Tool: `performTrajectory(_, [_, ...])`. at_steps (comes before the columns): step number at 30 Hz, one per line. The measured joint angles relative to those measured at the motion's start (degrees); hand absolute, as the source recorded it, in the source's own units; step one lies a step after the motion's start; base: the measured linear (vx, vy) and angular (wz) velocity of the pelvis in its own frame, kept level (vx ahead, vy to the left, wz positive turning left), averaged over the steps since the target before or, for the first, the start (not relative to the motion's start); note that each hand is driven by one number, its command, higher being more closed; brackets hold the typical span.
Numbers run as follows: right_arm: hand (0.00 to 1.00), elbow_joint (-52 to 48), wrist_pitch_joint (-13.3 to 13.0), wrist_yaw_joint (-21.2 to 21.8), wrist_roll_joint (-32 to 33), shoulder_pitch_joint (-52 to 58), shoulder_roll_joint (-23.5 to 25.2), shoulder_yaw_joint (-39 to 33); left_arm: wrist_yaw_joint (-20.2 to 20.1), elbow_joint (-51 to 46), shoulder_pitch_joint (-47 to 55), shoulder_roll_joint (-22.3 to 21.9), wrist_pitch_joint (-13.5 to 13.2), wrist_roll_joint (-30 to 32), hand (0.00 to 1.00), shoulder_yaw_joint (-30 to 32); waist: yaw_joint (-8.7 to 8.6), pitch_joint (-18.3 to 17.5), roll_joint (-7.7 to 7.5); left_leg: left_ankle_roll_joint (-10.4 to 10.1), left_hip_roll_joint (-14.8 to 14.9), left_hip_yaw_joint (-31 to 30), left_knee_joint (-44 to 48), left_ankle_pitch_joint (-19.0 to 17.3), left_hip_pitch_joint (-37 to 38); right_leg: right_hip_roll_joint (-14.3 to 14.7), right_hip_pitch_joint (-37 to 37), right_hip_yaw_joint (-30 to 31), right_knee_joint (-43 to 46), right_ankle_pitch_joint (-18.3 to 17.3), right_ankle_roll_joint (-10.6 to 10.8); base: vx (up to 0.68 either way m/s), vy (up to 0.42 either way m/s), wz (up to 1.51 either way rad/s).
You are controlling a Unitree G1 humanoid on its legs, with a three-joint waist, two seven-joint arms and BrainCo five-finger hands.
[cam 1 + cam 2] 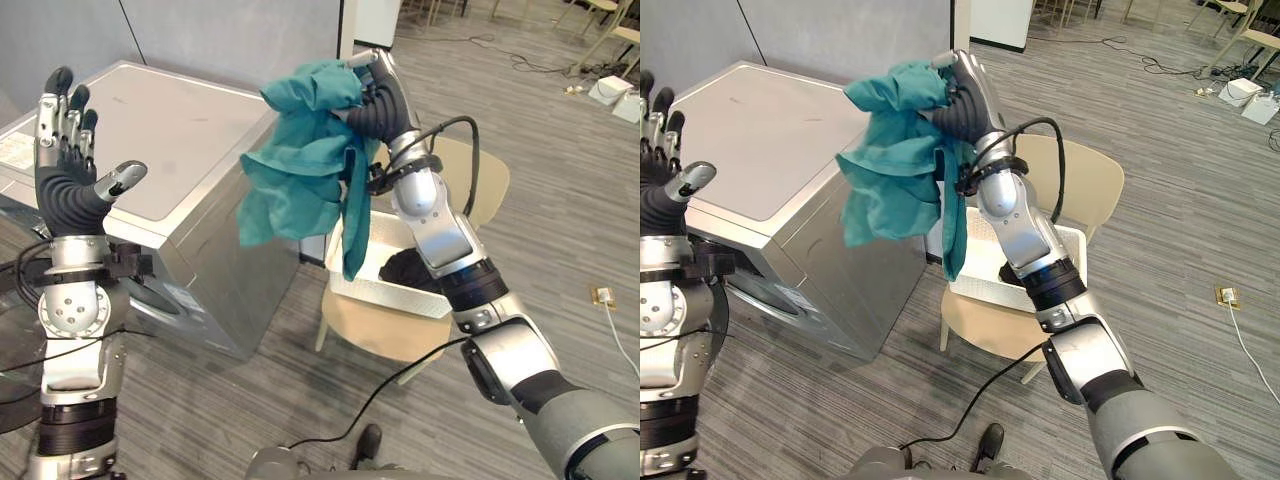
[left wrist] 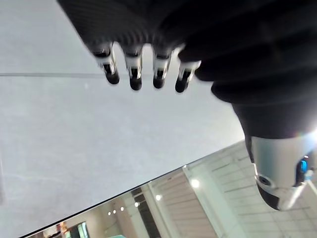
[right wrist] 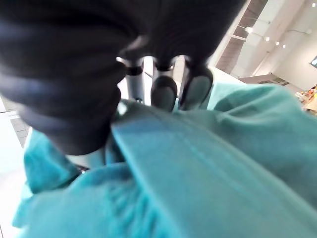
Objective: Pick up the laundry basket with both hands and put the clothes into the washing machine.
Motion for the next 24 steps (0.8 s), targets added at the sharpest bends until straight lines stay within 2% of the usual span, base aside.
performTrajectory(2, [1.0, -0.5, -0.14, 0.18, 1.41, 0.32, -1.42, 0.94, -2.84, 4.85, -1.22, 3.5, 0.58, -1.69, 0.0, -4.62, -0.04, -0.91, 0.72, 0.01, -0.1, -0.08, -0.31, 0.01, 0.06, -0.07, -0.04, -0.04, 0.15, 0.01, 0.01, 0.03, 0.089, 0.01])
performTrajectory(4, [1.0, -4.04, -0.59, 0.32, 3.06, 1.1, -2.15, 1.1, -7.18, 10.06, -3.96, 9.38, 2.3, -4.38, 0.0, -11.62, -0.35, -1.0, 0.87, -0.01, -0.2, -0.06, -0.59, 0.15, 0.09, -0.13, -0.12, 0.01, 0.16, 0.02, 0.02, 0.02, 0.082, 0.0])
performTrajectory(7, [1.0, -5.39, -1.64, 0.37, 3.94, 1.33, -2.5, 2.73, -11.0, 13.01, -6.01, 11.9, 4.46, -8.6, 0.0, -15.6, -1.39, -1.01, 0.87, 0.0, -0.3, 0.25, -0.66, 0.15, 0.2, -0.2, -0.2, 0.69, 0.16, 0.08, 0.09, 0.0, 0.083, -0.08])
performTrajectory(10, [1.0, -5.66, -2.17, 0.78, 5.08, 1.33, -2.8, 5.45, -14.43, 15.06, -8.87, 13.76, 6.31, -13.83, 0.0, -19.91, -1.49, -1.04, 0.82, 0.01, -0.4, 1.25, -0.71, 0.15, 0.01, -0.17, -1.07, 2.07, 0.05, 0.39, 0.26, -0.01, 0.099, -0.19])
performTrajectory(13, [1.0, -5.67, -2.25, 0.92, 5.13, 1.31, -3.06, 8.3, -14.58, 16.11, -10.6, 16.09, 7.16, -15.11, 0.0, -24.11, -1.52, -1.05, 0.81, 0.02, -0.44, 1.67, -0.68, 0.15, -0.05, -0.04, -1.74, 2.97, -0.01, 0.62, 0.24, 0.0, 0.068, -0.14])
performTrajectory(18, [1.0, -6.93, -2.25, 0.92, 5.9, 1.28, -3.46, 10.09, -13.32, 19.14, -15.12, 15.37, 7.57, -14.88, 0.0, -30.57, -1.93, -1.06, 0.77, 0.03, -0.58, 1.7, -0.61, 0.16, -0.47, -0.08, -2.18, 3.16, 0.12, 0.91, 0.22, 0.01, 0.088, -0.03])
performTrajectory(21, [1.0, -9.21, -2.57, 0.93, 6.76, 1.11, -3.26, 10.17, -11.18, 20.59, -16.8, 12.73, 7.57, -14.93, 0.0, -30.59, -2.76, -1.04, 0.74, 0.04, -0.59, 1.71, -0.63, 0.15, -0.48, -0.08, -2.23, 3.28, 0.12, 1.18, 0.18, 0.0, 0.093, -0.01])
performTrajectory(24, [1.0, -9.26, -2.59, 1.1, 7.83, -0.52, -2.61, 10.97, -10.38, 20.61, -17.36, 12.1, 7.56, -15.28, 0.0, -30.62, -3.16, -1.0, 0.59, 0.06, -0.63, 2.15, -0.62, 0.14, -0.55, -0.09, -2.59, 4.08, 0.11, 1.51, 0.25, -0.02, 0.088, -0.1])
